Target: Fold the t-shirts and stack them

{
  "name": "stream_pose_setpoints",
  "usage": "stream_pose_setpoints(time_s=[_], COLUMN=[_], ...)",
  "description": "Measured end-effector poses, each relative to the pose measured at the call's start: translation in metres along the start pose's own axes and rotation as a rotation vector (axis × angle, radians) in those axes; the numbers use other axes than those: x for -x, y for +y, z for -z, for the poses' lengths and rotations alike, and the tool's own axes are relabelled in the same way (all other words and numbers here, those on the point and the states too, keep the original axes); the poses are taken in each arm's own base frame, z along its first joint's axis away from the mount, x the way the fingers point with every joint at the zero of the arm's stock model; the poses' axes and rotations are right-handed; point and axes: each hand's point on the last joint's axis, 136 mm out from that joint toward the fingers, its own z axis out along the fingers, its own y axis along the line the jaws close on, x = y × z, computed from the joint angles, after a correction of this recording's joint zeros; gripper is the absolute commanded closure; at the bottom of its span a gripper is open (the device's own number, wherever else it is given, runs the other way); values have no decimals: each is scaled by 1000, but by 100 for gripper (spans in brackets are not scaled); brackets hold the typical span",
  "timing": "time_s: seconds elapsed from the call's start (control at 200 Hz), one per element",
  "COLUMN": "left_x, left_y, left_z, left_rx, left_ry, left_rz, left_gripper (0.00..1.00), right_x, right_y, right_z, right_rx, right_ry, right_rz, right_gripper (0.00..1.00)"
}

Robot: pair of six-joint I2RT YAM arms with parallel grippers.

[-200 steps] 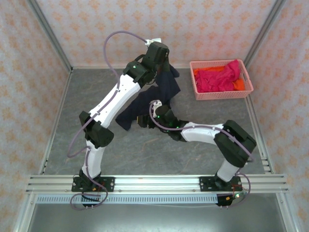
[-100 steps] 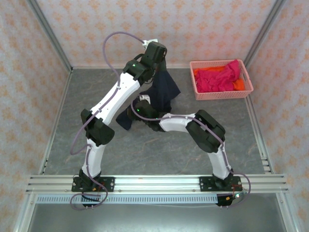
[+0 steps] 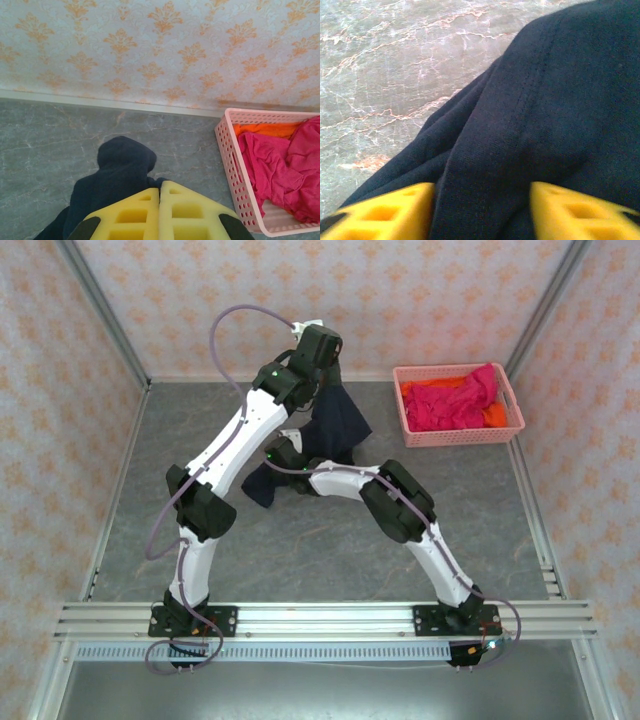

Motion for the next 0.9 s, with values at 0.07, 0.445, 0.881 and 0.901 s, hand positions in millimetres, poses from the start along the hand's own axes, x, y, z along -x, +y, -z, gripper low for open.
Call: stream_pose_setpoints(time_s=[0.07, 0.445, 0.881, 0.901], left_x=[-1, 26, 52, 52], left_y=[3, 99, 206, 205], left_z=[-2, -24, 69, 77], left_rx=[7, 160, 301, 293], left_ry=[5, -1, -89, -97], left_rz=[0, 115, 284, 287], left_gripper=[100, 100, 100, 100], right_x=[-2, 2, 111, 114], right_y=[-1, -30, -133, -135], right_z=[1, 109, 337, 348], right_rx=[5, 141, 150, 154], right_ry=[8, -36, -542, -563], right_rz=[2, 137, 59, 59], right_gripper=[95, 100, 100, 100])
